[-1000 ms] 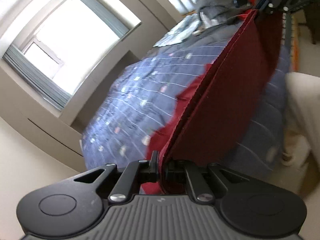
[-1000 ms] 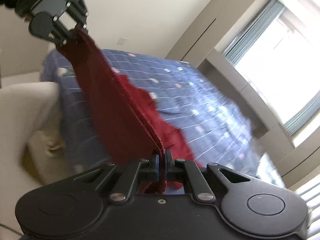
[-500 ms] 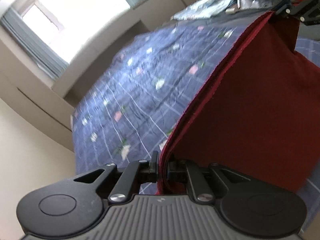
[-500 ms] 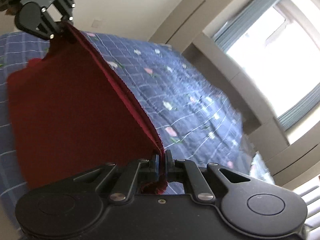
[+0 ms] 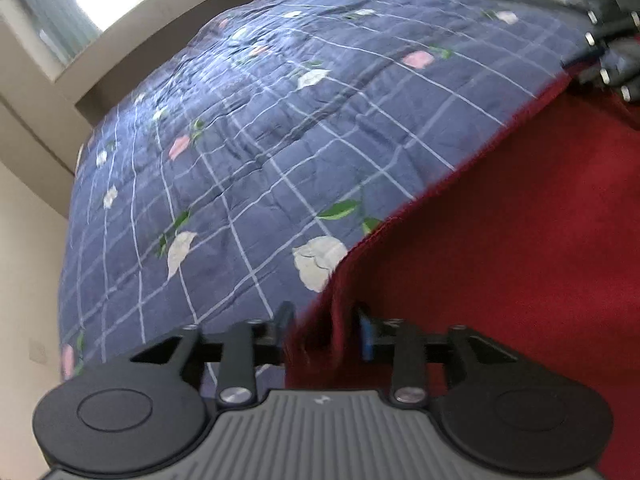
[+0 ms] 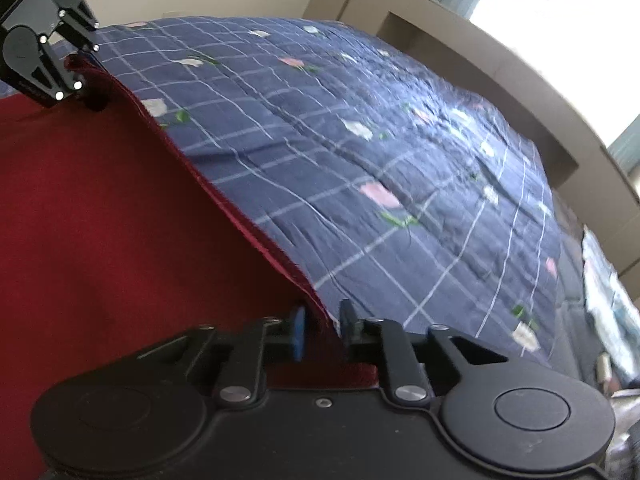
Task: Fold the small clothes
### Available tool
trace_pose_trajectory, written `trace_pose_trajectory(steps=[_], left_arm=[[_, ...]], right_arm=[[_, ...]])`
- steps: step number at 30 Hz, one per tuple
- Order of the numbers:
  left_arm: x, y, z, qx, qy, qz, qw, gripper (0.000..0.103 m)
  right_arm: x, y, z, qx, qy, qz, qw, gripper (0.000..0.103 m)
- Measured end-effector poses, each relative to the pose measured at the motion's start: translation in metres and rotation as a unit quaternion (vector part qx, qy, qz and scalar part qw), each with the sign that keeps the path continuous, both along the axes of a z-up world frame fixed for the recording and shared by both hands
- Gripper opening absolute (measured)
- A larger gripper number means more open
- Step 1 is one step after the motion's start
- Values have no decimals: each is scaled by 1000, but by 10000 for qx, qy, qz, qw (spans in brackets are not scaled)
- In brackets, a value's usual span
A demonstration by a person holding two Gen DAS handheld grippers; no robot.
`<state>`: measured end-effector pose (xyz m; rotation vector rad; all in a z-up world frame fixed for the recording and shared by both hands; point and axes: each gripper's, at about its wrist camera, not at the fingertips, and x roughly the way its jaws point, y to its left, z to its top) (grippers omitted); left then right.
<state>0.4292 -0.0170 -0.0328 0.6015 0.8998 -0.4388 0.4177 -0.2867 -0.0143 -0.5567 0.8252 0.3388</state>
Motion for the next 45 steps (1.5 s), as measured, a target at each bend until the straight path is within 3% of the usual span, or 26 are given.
trace_pose_trajectory(steps=[1,4,6,9,12,15,18,22,25,28,31,36,43,45], left_arm=[[4,7,1,-129,18,101,9999,52],[19,29,3,-561,131,593,9966,64],[27,48,6,-911,216,1024,9903,73],[33,74,10,-1487,188,1644,9749,87],[26,90,14,-1867,22,2123,9592,92],[4,93,17,-2024,-388,2444,9475,99],[-25,85,13,-2043,-826,2473,9436,102],[-50,64,-4,-1736,-1361,2617,9396,102],[-54,55,-19,-1428,-1535,2886,9342,102],[-49,54,-34,-1260,-1472,3129,9298,103],[-45,61,-36,-1486,-1293,3337,9219,103],[-45,77,-43,-1962,-1033,3522,9093,103],[-47,75,-44,-1893,-1134,3524,9094,103],[-51,82,-39,-2109,-1213,3528,9035,103]], right_arm=[[2,-4,-3,77,21,-108,9999,29],[11,-18,-9,340,-4,-477,9983,54],[13,-29,-6,575,-118,-821,9949,80],[16,-47,0,944,-225,-1288,9869,88],[9,-59,8,1145,-546,-1846,9746,99],[-7,-62,13,1418,-789,-1995,9664,102],[-26,-50,8,1506,-892,-1860,9668,102],[-40,-23,-15,703,-1153,-1643,9771,102],[-41,-11,-36,86,-1541,-1790,9717,102],[-37,-20,-50,158,-1748,-2073,9624,102],[-37,-28,-55,387,-1697,-2193,9600,102],[-39,-28,-58,345,-1781,-2186,9588,102],[-40,-27,-57,374,-1730,-2132,9609,102],[-39,-35,-48,604,-1532,-2088,9640,102]])
